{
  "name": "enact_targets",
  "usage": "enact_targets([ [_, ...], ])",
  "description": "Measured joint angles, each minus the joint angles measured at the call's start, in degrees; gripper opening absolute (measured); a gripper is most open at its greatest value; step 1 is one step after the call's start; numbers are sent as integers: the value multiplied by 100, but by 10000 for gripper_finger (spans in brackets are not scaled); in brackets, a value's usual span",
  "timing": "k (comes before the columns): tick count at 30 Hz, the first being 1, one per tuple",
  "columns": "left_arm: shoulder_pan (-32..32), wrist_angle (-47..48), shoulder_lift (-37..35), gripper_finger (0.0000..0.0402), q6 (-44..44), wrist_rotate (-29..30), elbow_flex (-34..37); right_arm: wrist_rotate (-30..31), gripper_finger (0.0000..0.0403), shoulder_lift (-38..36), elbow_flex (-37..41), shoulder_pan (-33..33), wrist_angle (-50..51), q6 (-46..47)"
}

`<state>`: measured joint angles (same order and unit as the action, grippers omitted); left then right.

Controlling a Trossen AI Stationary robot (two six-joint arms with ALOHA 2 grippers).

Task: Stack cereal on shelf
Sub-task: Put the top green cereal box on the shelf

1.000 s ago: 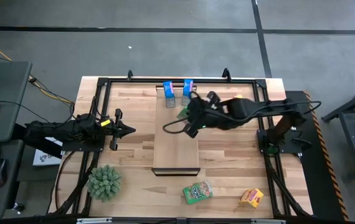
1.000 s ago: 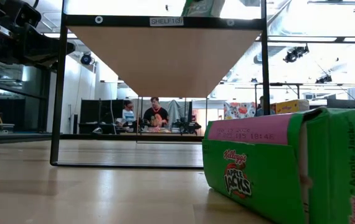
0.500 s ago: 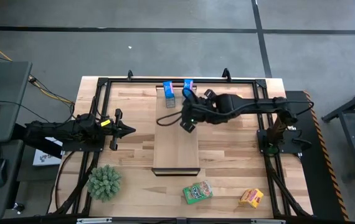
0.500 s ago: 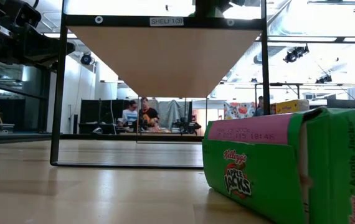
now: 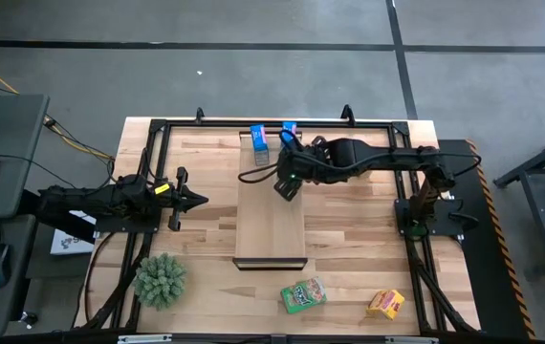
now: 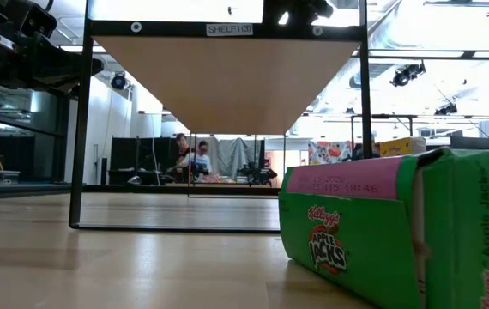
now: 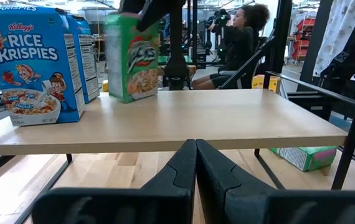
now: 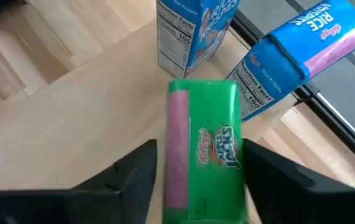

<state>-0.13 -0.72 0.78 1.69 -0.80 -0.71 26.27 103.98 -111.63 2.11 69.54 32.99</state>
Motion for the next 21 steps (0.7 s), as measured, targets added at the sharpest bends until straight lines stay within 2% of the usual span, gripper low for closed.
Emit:
enact_targets([
  [4, -2, -1, 0, 3, 0, 0, 0, 22, 261, 0, 0, 0, -104, -49],
  [7, -2, -1, 0, 3, 0, 0, 0, 49, 278, 0, 0, 0, -147, -160],
  [13, 0, 1, 1, 3, 0, 0, 0, 75, 282, -72, 0, 0, -197, -493],
  [21, -1, -1, 1, 3, 0, 0, 0, 453, 282, -427, -4, 25, -229, -871],
])
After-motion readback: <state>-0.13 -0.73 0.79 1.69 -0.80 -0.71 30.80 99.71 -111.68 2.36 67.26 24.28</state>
